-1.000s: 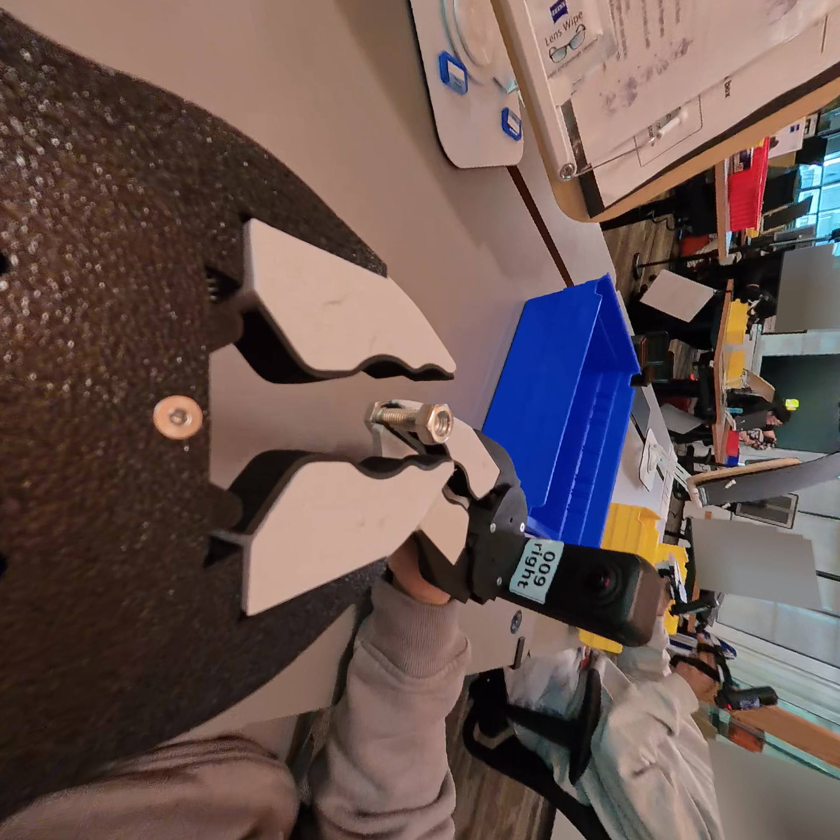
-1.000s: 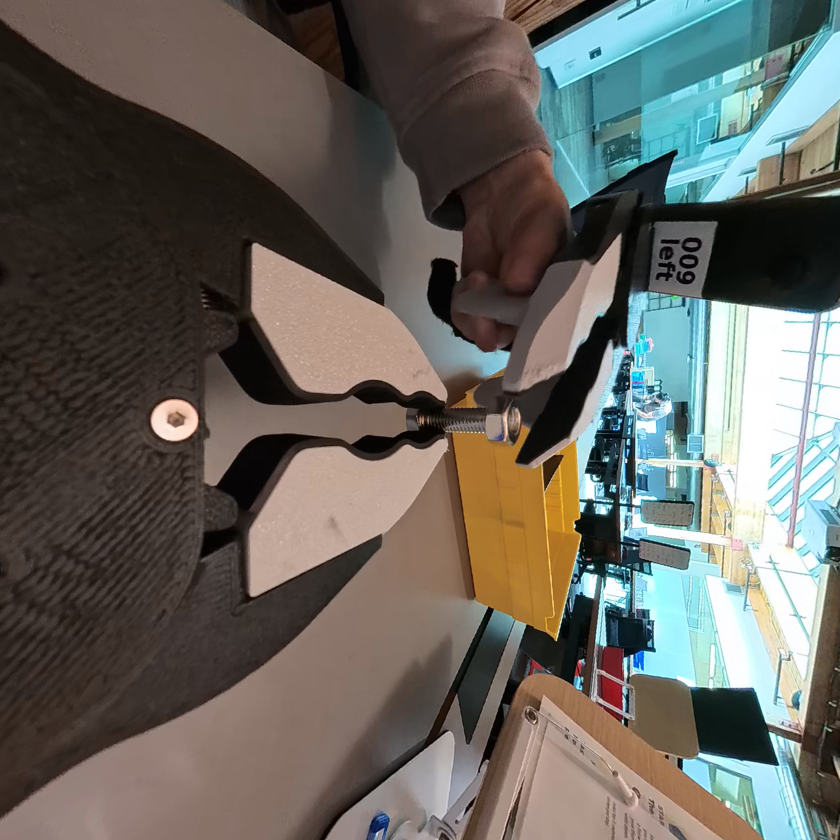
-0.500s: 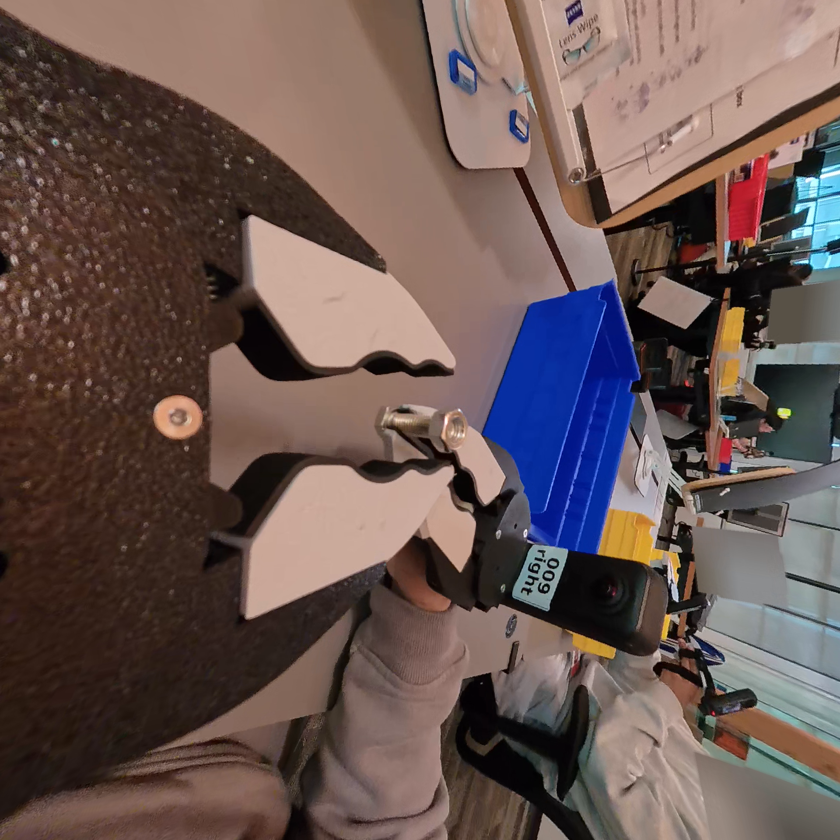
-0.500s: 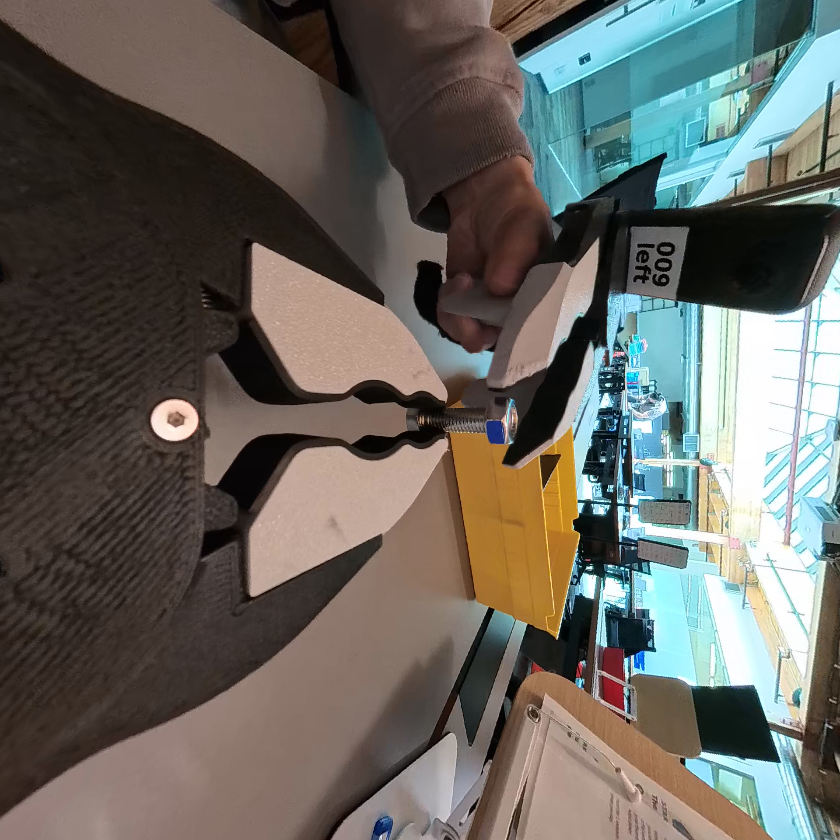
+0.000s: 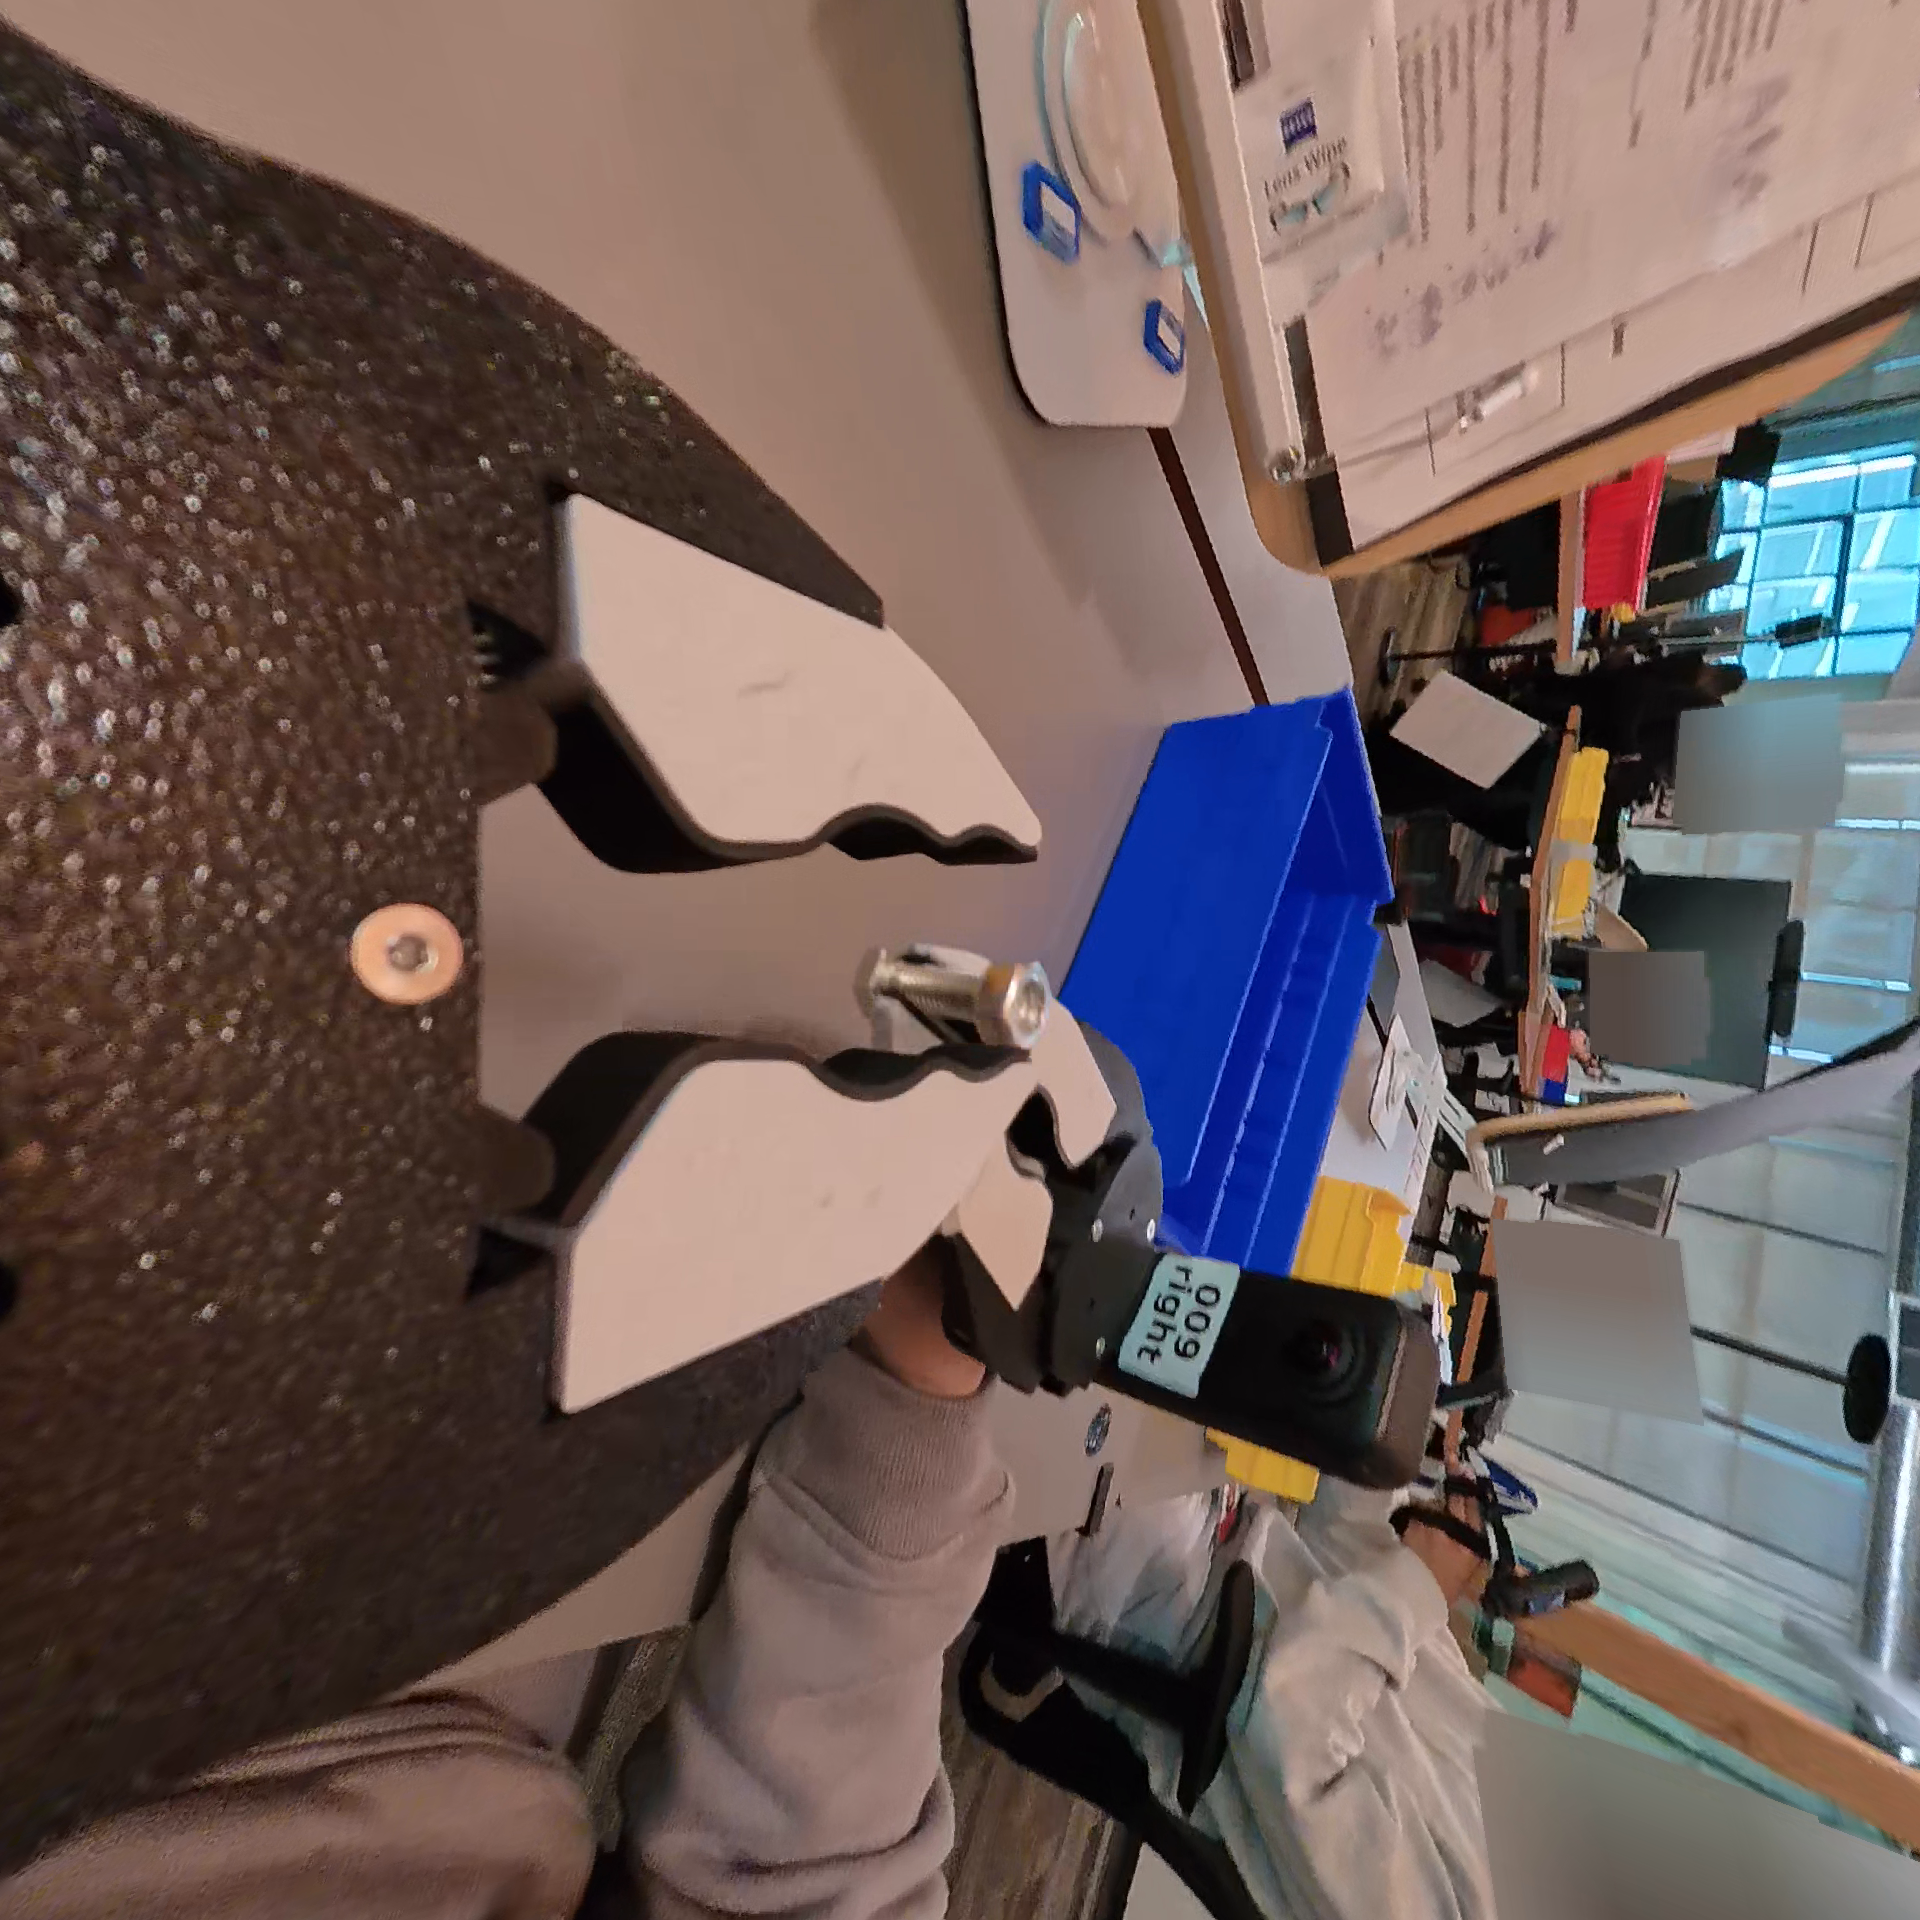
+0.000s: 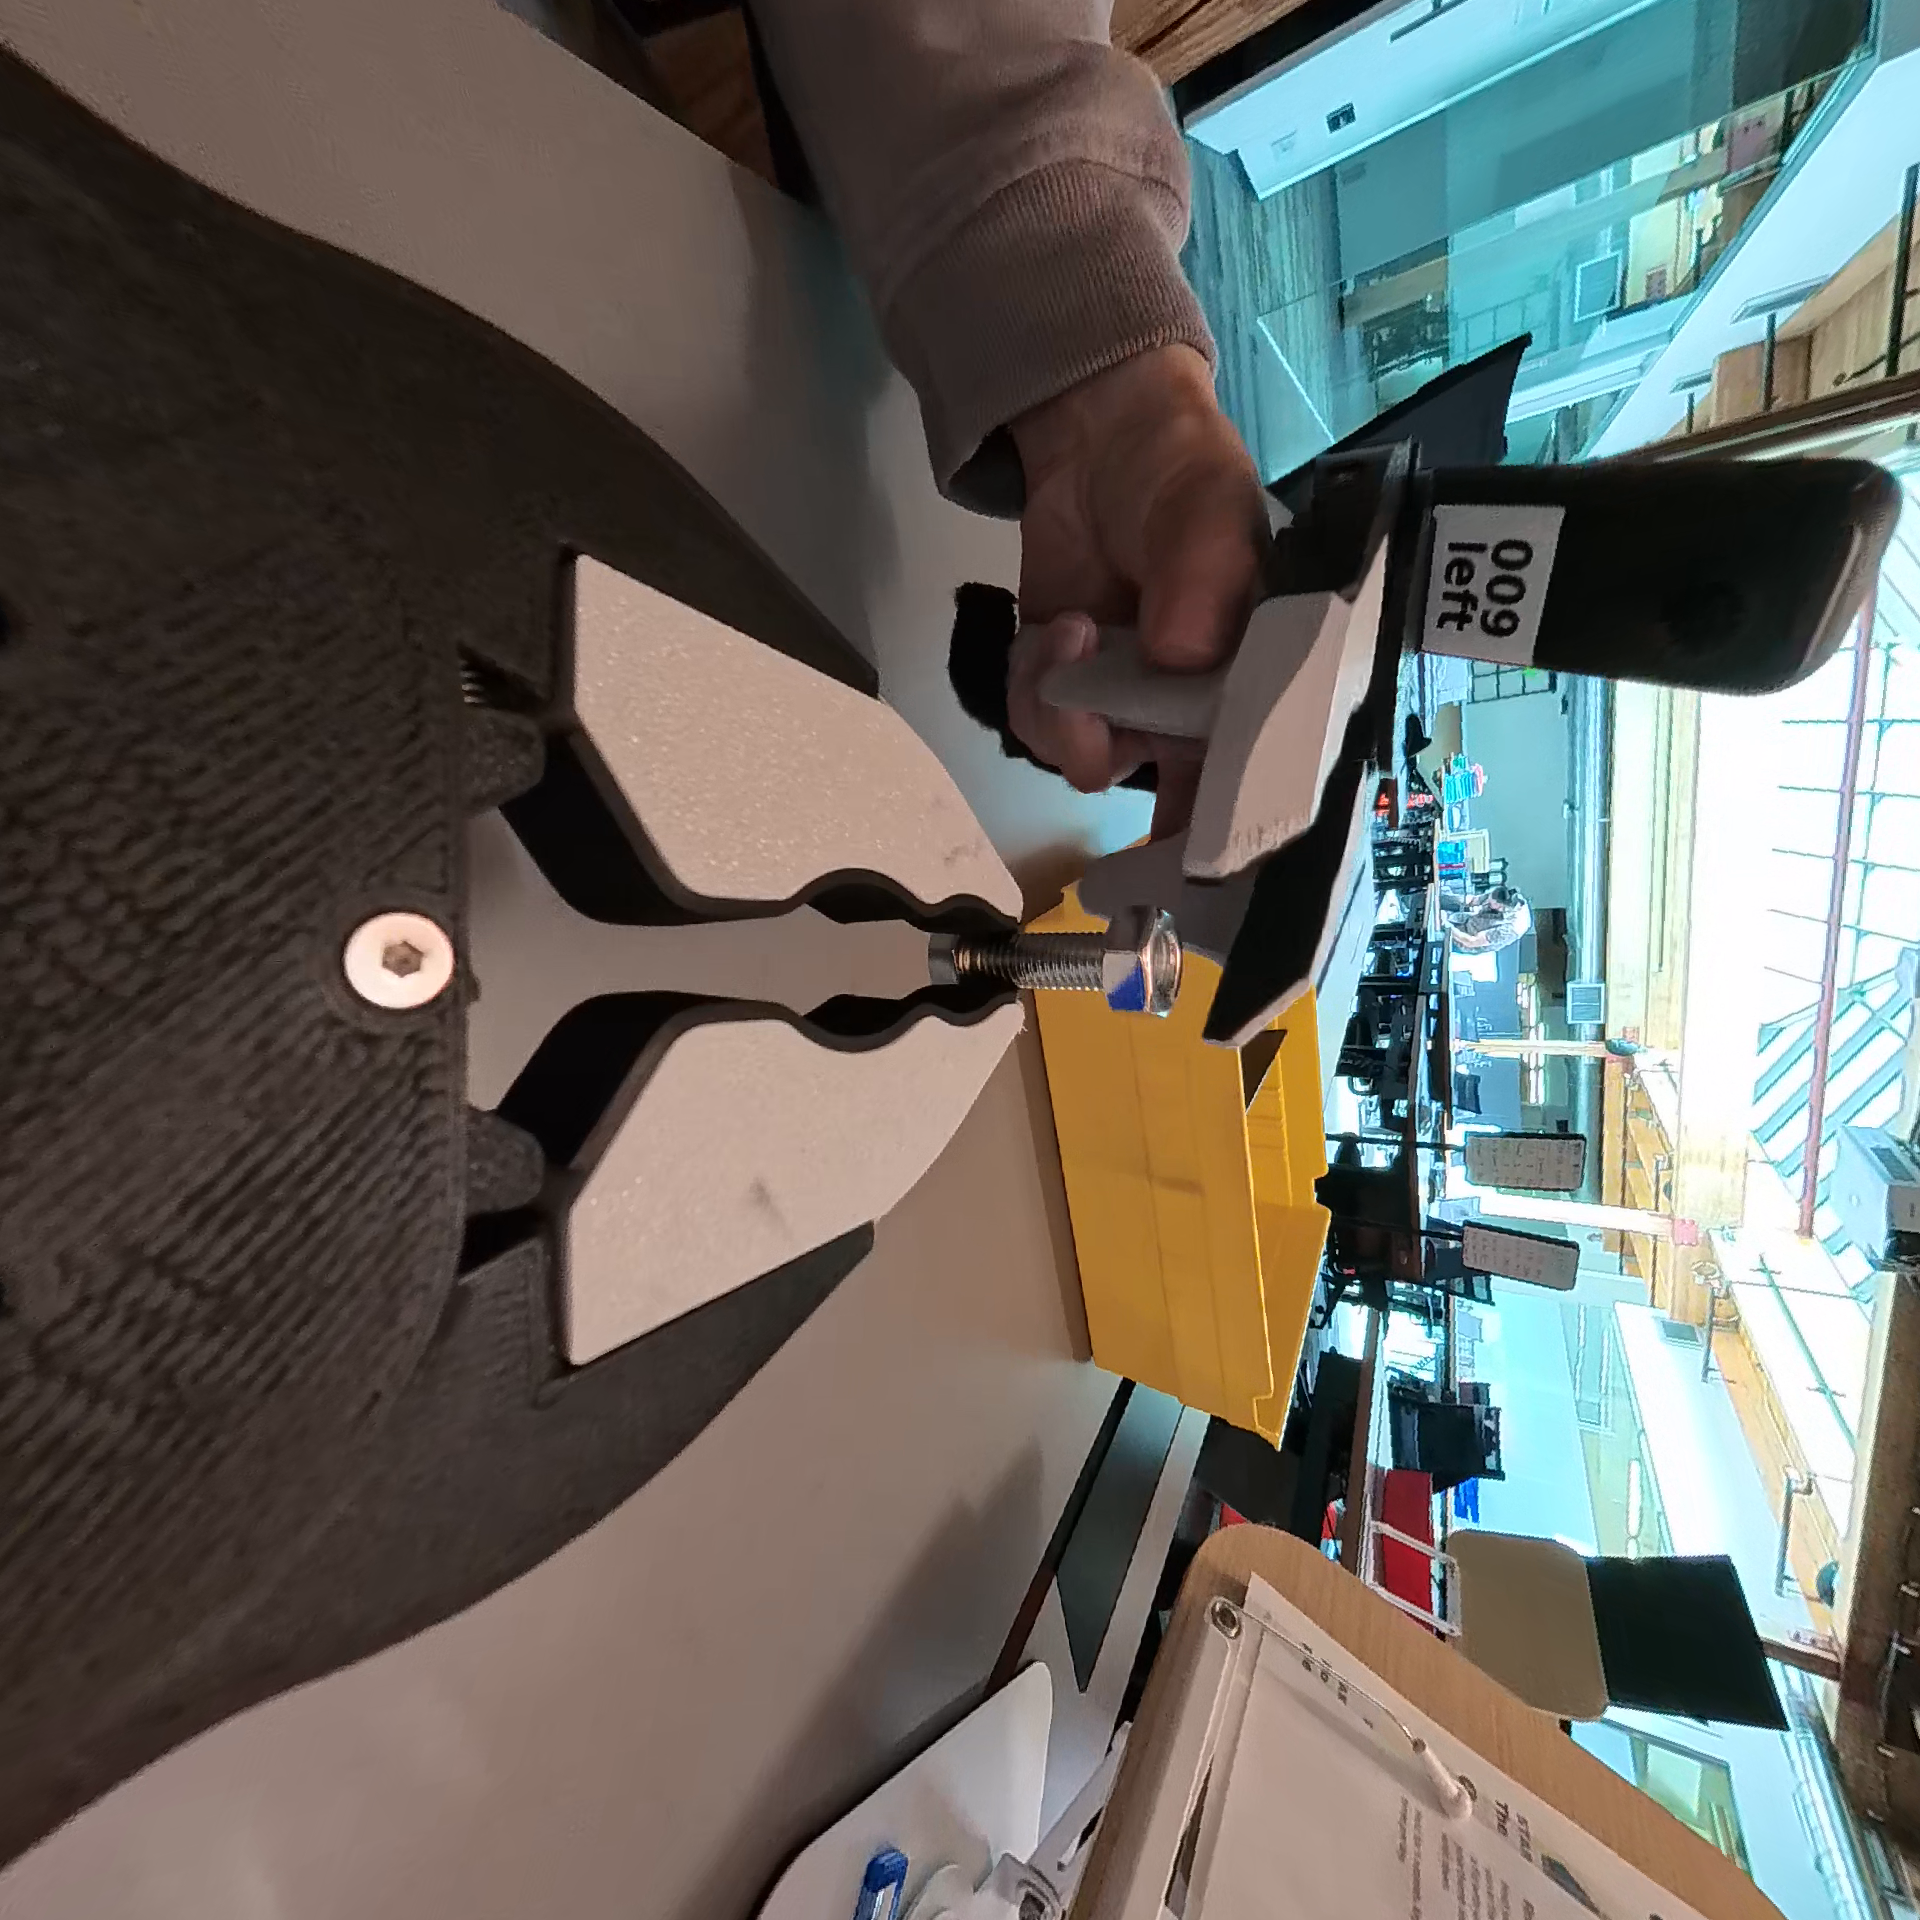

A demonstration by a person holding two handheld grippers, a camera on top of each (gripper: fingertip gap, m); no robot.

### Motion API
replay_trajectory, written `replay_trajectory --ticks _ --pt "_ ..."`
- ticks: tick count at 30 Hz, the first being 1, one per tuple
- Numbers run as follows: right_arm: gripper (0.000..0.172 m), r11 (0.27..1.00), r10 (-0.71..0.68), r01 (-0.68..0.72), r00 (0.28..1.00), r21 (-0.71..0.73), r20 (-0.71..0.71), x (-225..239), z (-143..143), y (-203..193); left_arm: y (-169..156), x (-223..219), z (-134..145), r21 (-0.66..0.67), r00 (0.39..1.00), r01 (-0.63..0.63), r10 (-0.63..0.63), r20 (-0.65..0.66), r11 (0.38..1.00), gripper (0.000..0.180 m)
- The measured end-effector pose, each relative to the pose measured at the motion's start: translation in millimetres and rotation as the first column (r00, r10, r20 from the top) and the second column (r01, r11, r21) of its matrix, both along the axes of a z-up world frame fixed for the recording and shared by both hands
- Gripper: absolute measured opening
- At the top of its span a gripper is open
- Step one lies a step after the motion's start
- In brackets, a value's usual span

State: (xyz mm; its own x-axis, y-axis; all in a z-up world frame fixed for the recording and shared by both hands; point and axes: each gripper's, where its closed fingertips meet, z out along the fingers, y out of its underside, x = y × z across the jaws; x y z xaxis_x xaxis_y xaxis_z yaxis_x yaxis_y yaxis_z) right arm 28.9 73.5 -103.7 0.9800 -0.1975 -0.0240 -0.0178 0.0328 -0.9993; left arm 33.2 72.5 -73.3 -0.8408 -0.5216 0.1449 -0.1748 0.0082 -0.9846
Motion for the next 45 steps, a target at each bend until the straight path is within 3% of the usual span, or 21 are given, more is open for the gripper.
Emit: replay_trajectory --ticks 6,13,19,22,31,38,45 --pt "0.009 1.000 -0.005 0.005 1.000 0.005 -0.002 1 0 -2 -11 5 -8 -0.005 1.000 -0.005 0.005 -0.019 1.000 0.031" --pt "0.009 1.000 -0.013 0.013 1.000 0.008 -0.004 3 1 -3 20 13 -3 -0.043 0.995 -0.095 0.094 -0.023 0.995 0.028" --pt "0.009 1.000 -0.005 0.005 1.000 0.009 -0.004 1 1 -1 -10 0 4 -0.042 1.000 0.001 0.000 0.020 0.999 0.032" --pt "0.009 1.000 -0.003 0.003 1.000 0.021 -0.008 1 3 -2 -16 5 -4 -0.018 1.000 -0.017 0.017 0.005 1.000 0.033" --pt "0.009 0.999 -0.015 0.016 1.000 0.032 -0.021 4 4 -5 19 20 -8 -0.093 0.991 -0.129 0.126 -0.035 0.987 0.035" --pt "0.009 1.000 -0.011 0.012 1.000 0.029 -0.026 3 3 -4 -13 8 -2 -0.081 0.999 -0.042 0.043 0.014 0.996 0.038" --pt "0.009 0.998 -0.035 0.038 0.998 0.051 -0.049 10 6 -10 31 29 -11 -0.103 0.976 -0.219 0.218 -0.025 0.970 0.034"
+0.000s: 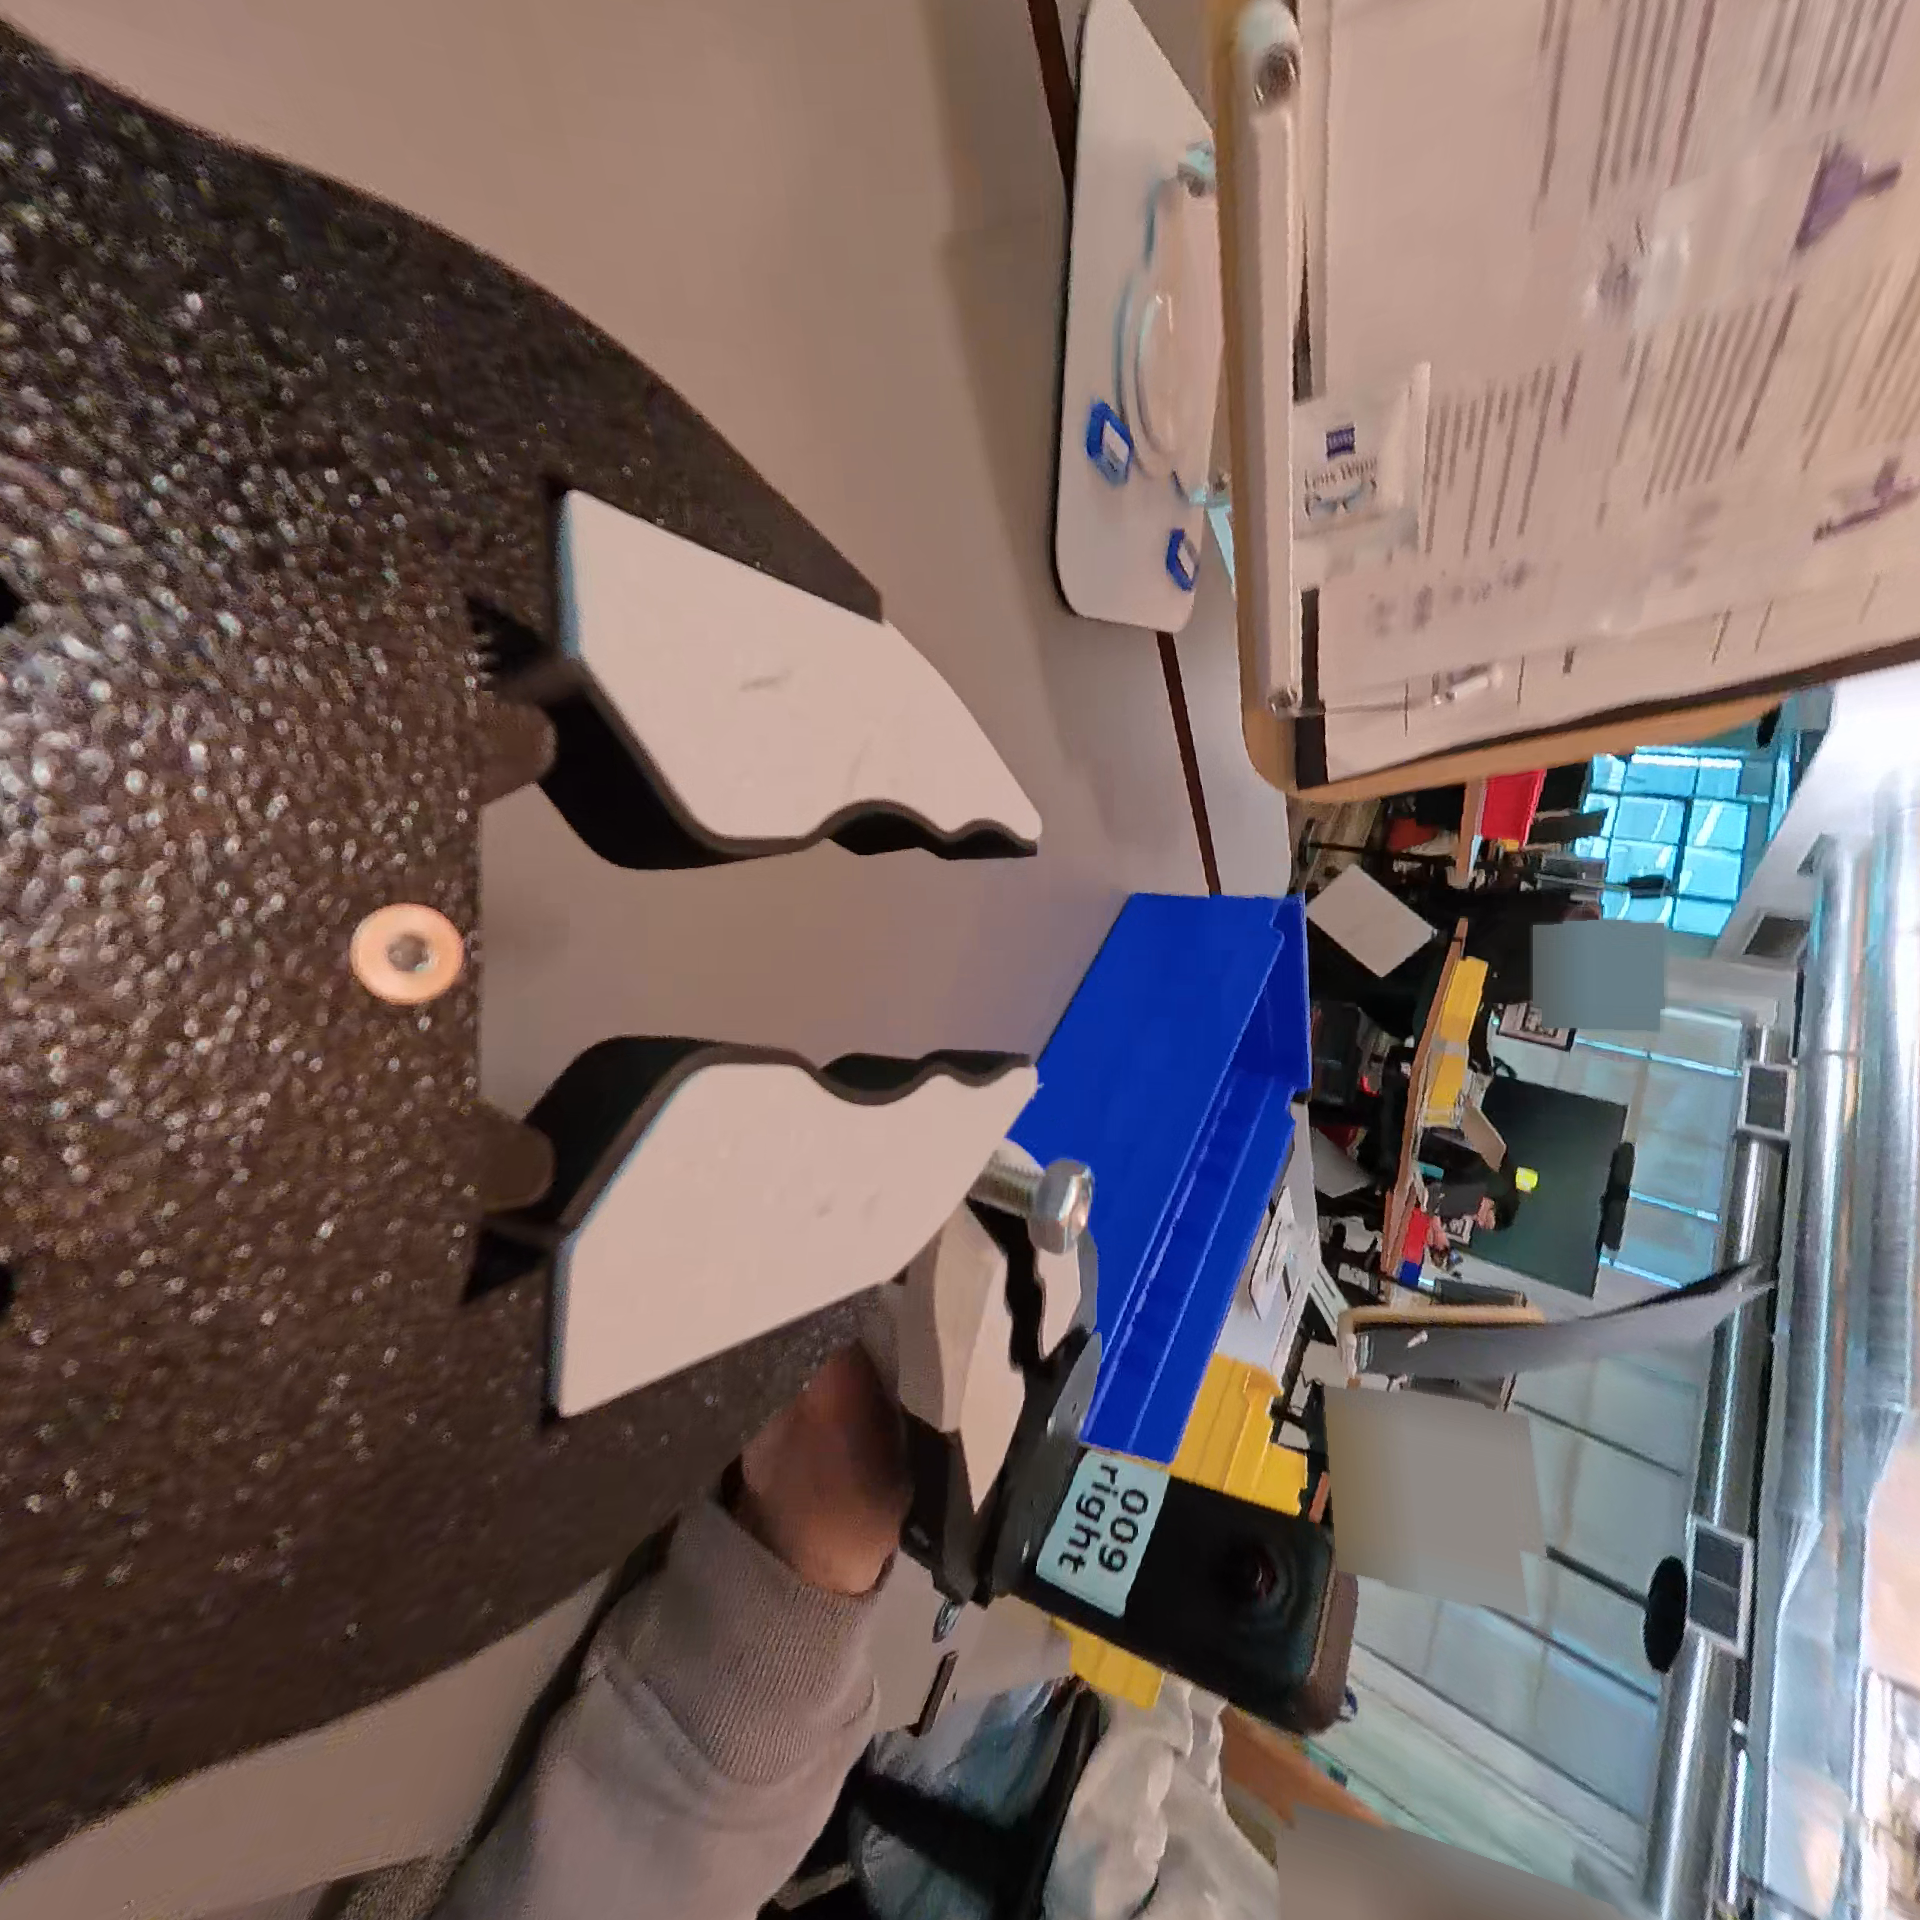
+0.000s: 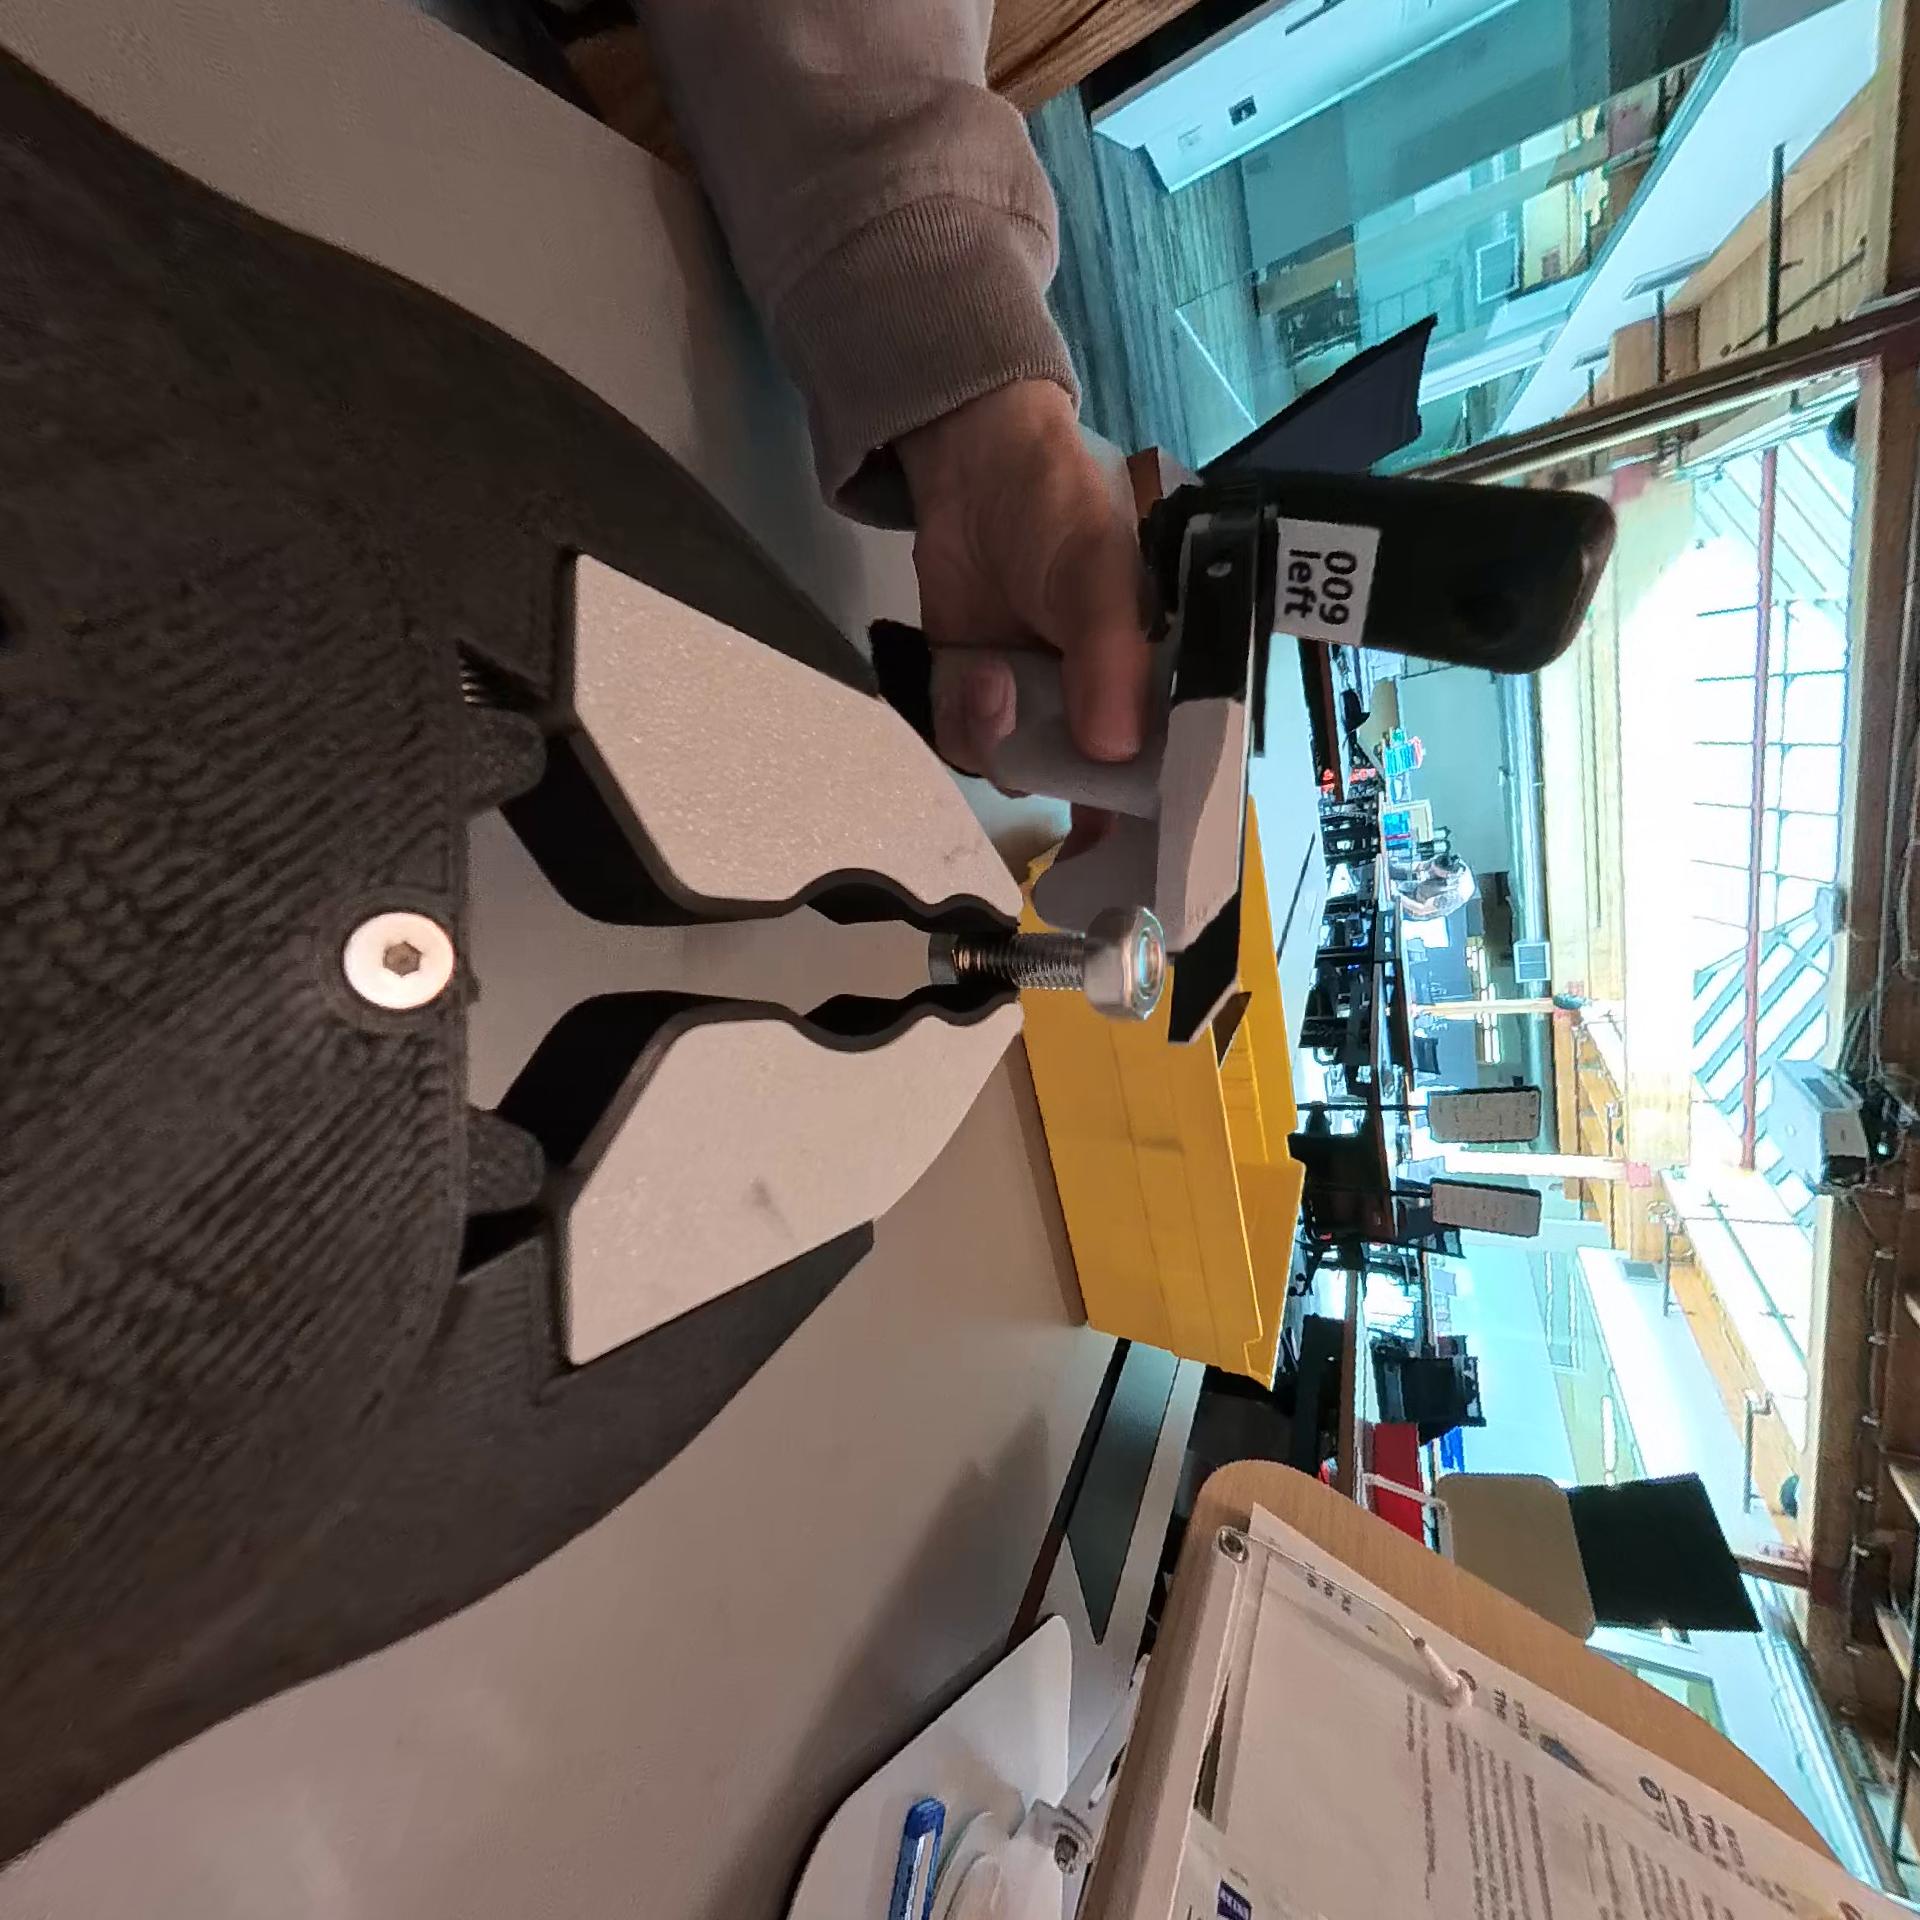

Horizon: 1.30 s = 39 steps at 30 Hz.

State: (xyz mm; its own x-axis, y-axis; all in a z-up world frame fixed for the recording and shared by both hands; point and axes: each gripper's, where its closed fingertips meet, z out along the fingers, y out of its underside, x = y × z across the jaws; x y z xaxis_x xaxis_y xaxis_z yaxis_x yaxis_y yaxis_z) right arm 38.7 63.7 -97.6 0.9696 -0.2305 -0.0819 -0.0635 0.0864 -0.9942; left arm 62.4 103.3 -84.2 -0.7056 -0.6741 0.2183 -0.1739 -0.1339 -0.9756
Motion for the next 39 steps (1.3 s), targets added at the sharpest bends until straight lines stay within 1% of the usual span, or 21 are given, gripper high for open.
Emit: replay_trajectory --ticks 1,3,5,8,11,12,13,14,16,18,20,23,25,26,27,28,29,30,32,35,39 --pt "0.009 1.000 0.002 -0.002 1.000 -0.016 0.000 0 -2 1 1 -1 2 -0.018 1.000 0.015 -0.015 -0.003 1.000 0.035" --pt "0.009 0.999 0.002 -0.001 1.000 -0.033 0.012 -1 -4 3 -8 -8 8 -0.051 0.997 0.071 -0.071 0.005 0.996 0.039" --pt "0.009 0.999 0.017 -0.017 1.000 -0.028 0.008 -4 -3 6 -23 -14 11 -0.022 0.993 0.119 -0.118 0.028 0.993 0.045" --pt "0.009 0.999 0.025 -0.025 1.000 -0.027 0.004 -5 -4 7 -41 -19 8 0.042 0.987 0.149 -0.151 0.045 0.988 0.045" --pt "0.009 1.000 0.027 -0.028 1.000 -0.002 -0.009 -5 -1 5 -39 -12 5 0.039 0.992 0.116 -0.117 0.039 0.993 0.045" --pt "0.009 1.000 0.017 -0.017 1.000 -0.001 -0.020 -2 -2 3 -35 -10 5 0.033 0.994 0.106 -0.107 0.032 0.994 0.048" --pt "0.009 1.000 0.002 -0.002 1.000 -0.007 -0.026 1 -3 2 -30 -7 3 0.041 0.996 0.080 -0.081 0.023 0.996 0.046" --pt "0.009 1.000 0.007 -0.007 1.000 -0.001 -0.025 1 -2 1 -21 -3 0 0.058 0.999 0.038 -0.039 0.023 0.998 0.040" --pt "0.009 1.000 0.015 -0.014 0.999 0.028 -0.030 0 2 -1 -8 3 -2 0.054 1.000 0.000 0.000 0.012 0.999 0.039" --pt "0.009 1.000 0.013 -0.013 0.999 0.013 -0.029 1 0 0 -9 0 0 0.012 0.999 0.038 -0.038 -0.006 0.999 0.040" --pt "0.009 1.000 0.021 -0.021 0.999 0.009 -0.026 -2 0 2 -20 -7 7 -0.009 0.996 0.088 -0.088 0.017 0.996 0.045" --pt "0.009 1.000 0.027 -0.027 0.999 0.008 -0.033 -3 -1 4 -41 -18 9 0.017 0.985 0.163 -0.164 0.047 0.986 0.048" --pt "0.009 0.999 0.035 -0.034 0.999 0.017 -0.041 -3 0 3 -43 -14 4 0.047 0.990 0.136 -0.137 0.038 0.990 0.049" --pt "0.009 0.999 0.038 -0.037 0.998 0.026 -0.046 -4 1 3 -40 -10 2 0.045 0.993 0.107 -0.108 0.036 0.993 0.049" --pt "0.009 0.999 0.031 -0.030 0.998 0.030 -0.059 -2 1 2 -36 -7 2 0.029 0.995 0.090 -0.091 0.032 0.995 0.052" --pt "0.009 0.999 0.019 -0.017 0.997 0.031 -0.072 1 1 1 -30 -4 0 0.013 0.998 0.062 -0.063 0.014 0.998 0.052" --pt "0.009 0.999 0.027 -0.024 0.997 0.035 -0.079 1 0 0 -20 3 -2 0.005 1.000 0.007 -0.007 -0.002 1.000 0.042" --pt "0.009 0.999 0.036 -0.032 0.996 0.044 -0.084 1 2 -1 -10 7 -5 0.002 0.999 -0.040 0.040 -0.006 0.999 0.042" --pt "0.009 0.999 0.028 -0.024 0.996 0.048 -0.087 2 2 -3 2 10 -6 -0.016 0.998 -0.063 0.063 -0.020 0.998 0.041" --pt "0.009 0.998 0.042 -0.037 0.994 0.044 -0.104 1 1 -1 -3 4 -3 -0.016 1.000 -0.017 0.017 -0.015 1.000 0.044" --pt "0.009 0.999 0.043 -0.040 0.991 0.030 -0.124 1 -3 2 -33 -13 10 -0.044 0.994 0.106 -0.104 0.029 0.993 0.051"
